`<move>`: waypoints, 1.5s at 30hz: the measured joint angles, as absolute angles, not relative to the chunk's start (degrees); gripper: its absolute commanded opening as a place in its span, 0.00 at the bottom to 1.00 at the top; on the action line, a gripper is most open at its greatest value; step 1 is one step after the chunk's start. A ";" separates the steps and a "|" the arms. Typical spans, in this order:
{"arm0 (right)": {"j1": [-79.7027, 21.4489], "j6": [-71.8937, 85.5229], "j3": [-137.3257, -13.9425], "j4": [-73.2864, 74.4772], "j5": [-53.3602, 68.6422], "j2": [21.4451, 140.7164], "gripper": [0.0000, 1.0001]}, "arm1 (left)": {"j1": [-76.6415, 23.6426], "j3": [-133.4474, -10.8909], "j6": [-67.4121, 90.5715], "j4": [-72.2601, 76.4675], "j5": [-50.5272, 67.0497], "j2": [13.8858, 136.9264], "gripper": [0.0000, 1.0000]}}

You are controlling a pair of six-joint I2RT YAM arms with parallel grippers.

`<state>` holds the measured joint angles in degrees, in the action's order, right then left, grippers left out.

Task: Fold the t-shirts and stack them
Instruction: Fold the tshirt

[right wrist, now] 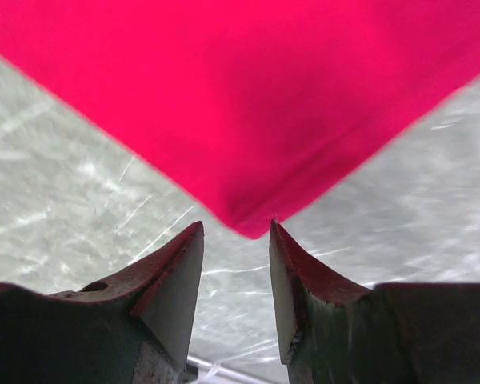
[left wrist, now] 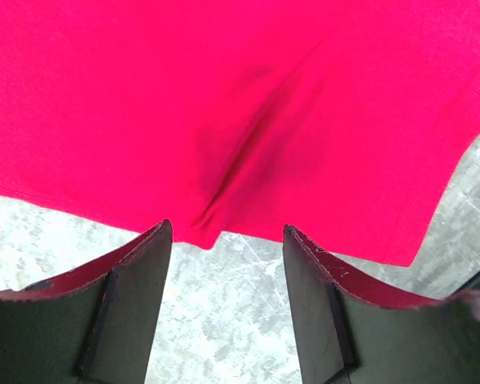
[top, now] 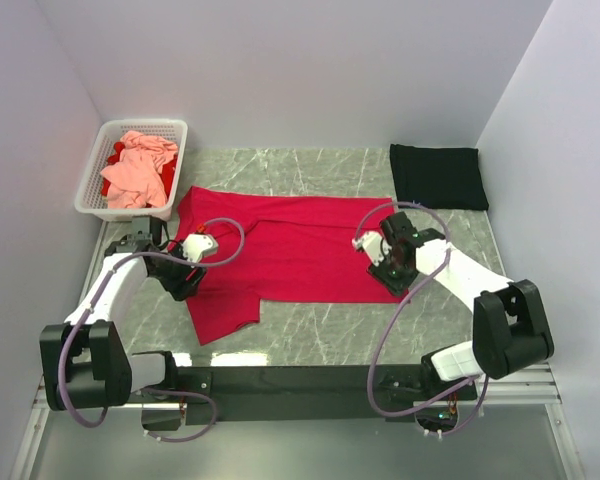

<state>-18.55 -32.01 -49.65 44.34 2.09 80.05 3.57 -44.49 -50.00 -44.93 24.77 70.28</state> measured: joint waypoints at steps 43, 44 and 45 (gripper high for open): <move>-21.10 -35.70 -41.69 38.76 -4.47 78.78 0.00 | 1.63 -34.63 -59.27 -35.20 19.53 72.47 0.01; -21.04 -35.86 -41.69 38.85 -4.49 78.61 0.00 | 1.63 -34.61 -59.27 -35.75 19.51 72.07 0.01; -20.95 -35.94 -41.69 38.96 -4.49 78.32 0.00 | 1.61 -34.61 -59.27 -36.64 19.51 71.66 0.01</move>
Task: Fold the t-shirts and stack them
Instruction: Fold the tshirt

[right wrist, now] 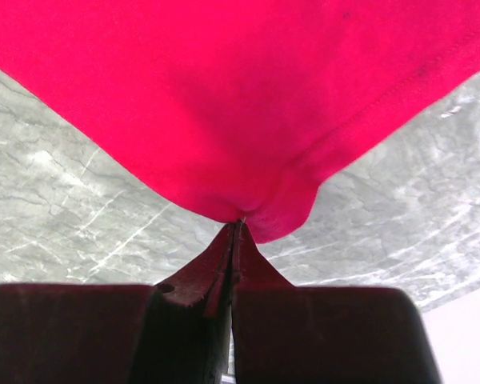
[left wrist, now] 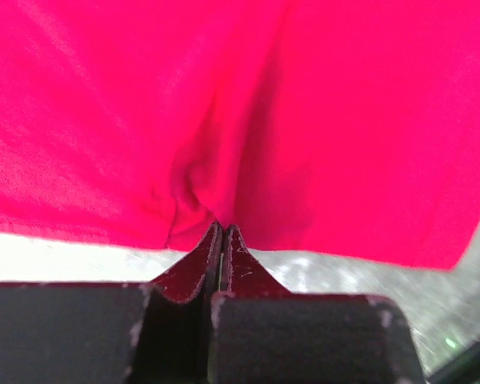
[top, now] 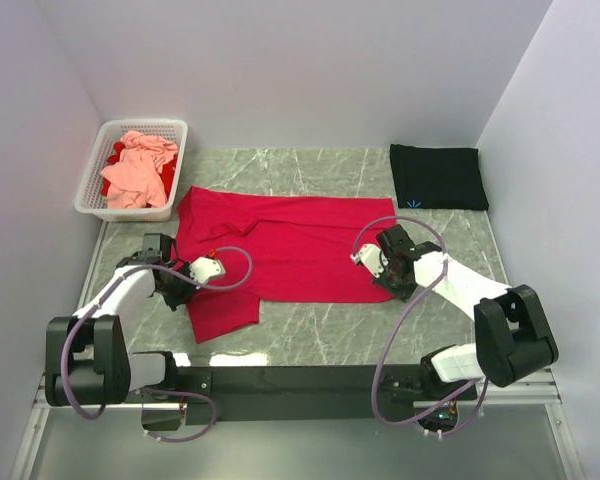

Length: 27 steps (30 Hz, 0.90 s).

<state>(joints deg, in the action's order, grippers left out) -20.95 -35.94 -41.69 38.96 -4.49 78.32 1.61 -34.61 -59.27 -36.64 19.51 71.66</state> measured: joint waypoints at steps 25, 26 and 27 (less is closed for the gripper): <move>-15.70 -39.13 -40.82 43.40 -3.95 66.30 0.00 | 3.66 -40.62 -59.53 -53.28 22.70 64.20 0.01; -15.31 -39.35 -41.32 43.46 -3.79 66.83 0.00 | 4.01 -41.89 -59.51 -53.49 22.98 64.97 0.01; -14.94 -39.57 -42.13 43.51 -3.64 67.64 0.00 | 4.36 -43.18 -59.48 -53.52 23.40 65.82 0.01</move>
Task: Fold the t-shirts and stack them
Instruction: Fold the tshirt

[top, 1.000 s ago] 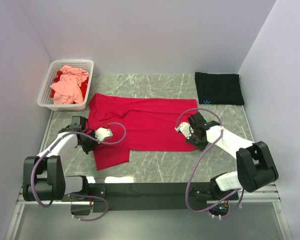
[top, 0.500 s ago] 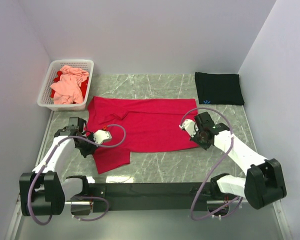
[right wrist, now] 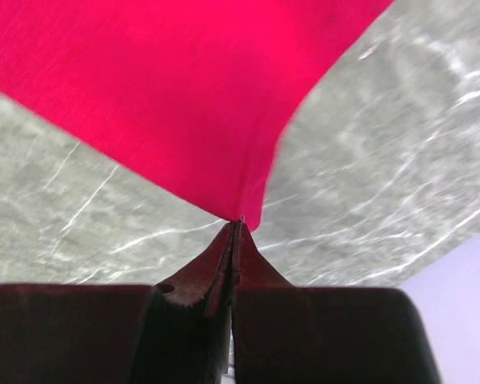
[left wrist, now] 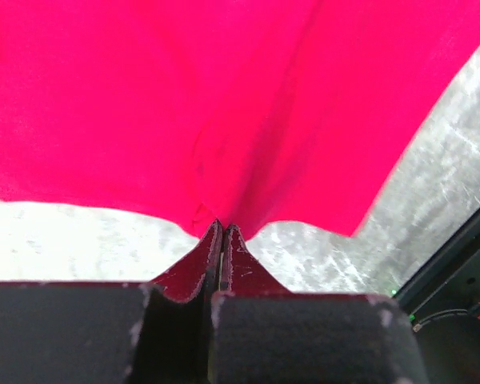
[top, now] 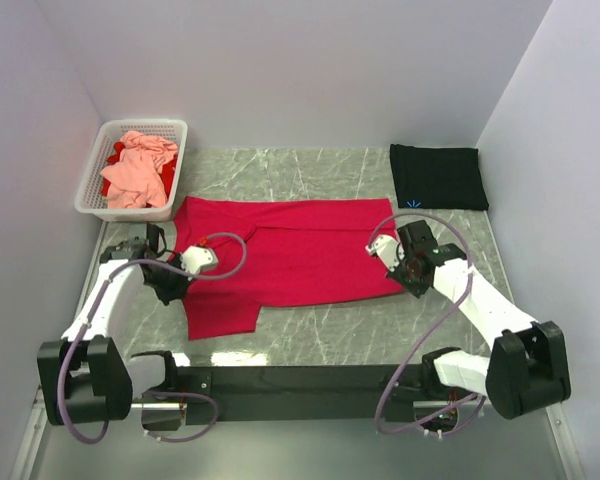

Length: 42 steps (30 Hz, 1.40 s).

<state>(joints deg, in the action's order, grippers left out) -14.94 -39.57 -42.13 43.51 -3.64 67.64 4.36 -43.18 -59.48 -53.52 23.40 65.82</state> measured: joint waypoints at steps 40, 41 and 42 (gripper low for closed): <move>-8.71 -42.04 -83.24 38.65 -2.28 115.31 0.03 | 9.47 -73.63 -48.18 -40.38 31.86 106.04 0.17; -8.71 -41.56 -83.81 38.89 -2.46 115.68 0.11 | 9.52 -73.63 -47.79 -40.05 31.81 106.04 0.28; -8.71 -41.10 -84.49 39.11 -2.61 116.05 0.15 | 9.52 -73.63 -47.51 -39.66 31.75 106.04 0.32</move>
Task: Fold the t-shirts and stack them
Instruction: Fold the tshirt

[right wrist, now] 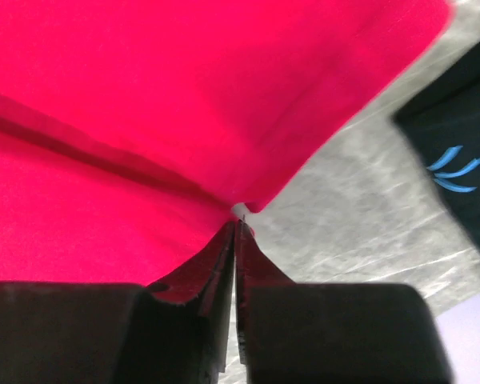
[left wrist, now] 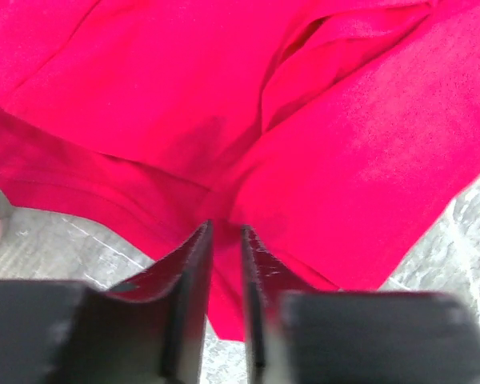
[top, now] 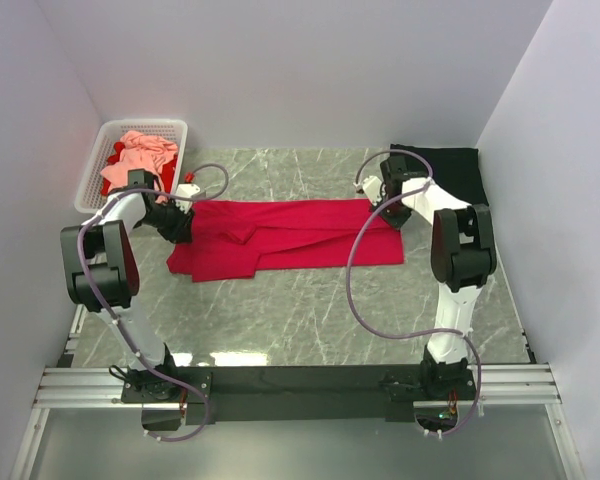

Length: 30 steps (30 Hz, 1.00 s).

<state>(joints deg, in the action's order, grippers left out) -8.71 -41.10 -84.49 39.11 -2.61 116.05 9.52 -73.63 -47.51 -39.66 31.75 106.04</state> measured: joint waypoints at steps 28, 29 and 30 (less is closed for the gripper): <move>-8.73 -27.29 -85.01 52.05 7.44 107.59 0.40 | -19.35 -47.09 -27.83 -24.93 17.19 82.13 0.56; -8.73 -27.27 -85.01 52.03 7.42 107.59 0.40 | -20.21 -47.09 -27.22 -24.10 16.56 82.83 0.56; -8.73 -27.22 -85.01 52.01 7.42 107.59 0.40 | -21.08 -47.09 -26.61 -23.40 15.97 83.88 0.56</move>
